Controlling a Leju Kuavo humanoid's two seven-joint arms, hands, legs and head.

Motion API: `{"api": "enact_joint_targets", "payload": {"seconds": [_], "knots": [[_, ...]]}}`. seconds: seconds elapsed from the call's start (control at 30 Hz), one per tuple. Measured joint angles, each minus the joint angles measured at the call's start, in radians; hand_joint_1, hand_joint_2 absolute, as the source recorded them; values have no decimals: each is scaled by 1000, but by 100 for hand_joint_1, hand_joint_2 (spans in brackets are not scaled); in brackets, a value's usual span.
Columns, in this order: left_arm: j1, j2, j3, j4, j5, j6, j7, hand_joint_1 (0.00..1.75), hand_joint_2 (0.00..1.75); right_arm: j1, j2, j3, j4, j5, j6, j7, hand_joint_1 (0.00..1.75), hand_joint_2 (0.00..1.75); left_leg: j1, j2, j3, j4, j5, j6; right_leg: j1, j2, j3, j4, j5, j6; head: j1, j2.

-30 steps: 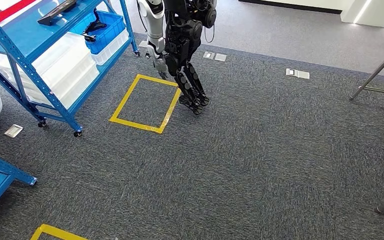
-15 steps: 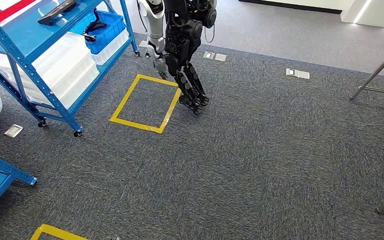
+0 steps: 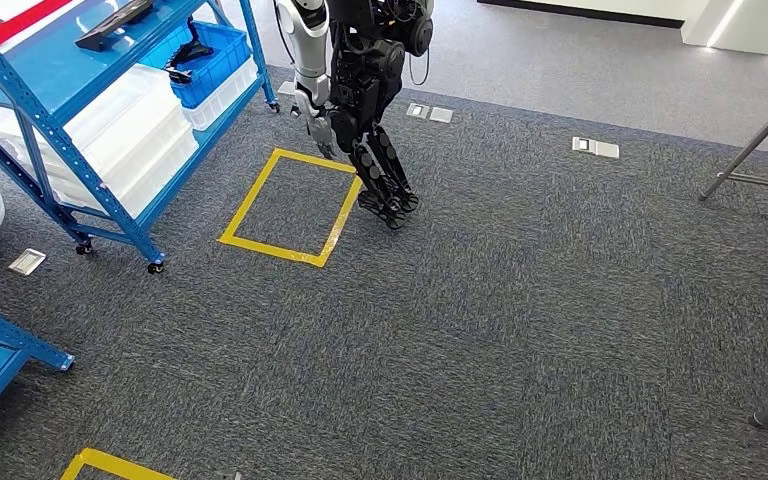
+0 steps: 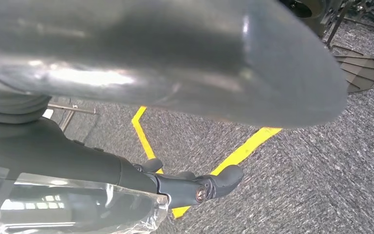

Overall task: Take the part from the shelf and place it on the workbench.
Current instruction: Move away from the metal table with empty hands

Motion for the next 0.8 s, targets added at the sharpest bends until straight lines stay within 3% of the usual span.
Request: {"api": "enact_joint_targets", "payload": {"seconds": [0.8], "knots": [[-3, 5, 0, 0, -4, 0, 1, 0, 175, -3, 0, -20, 0, 29, 0, -1, 0, 0, 0, 0, 0, 0, 0, 0, 0, 0, 0, 0, 0, 0, 0, 0]]}}
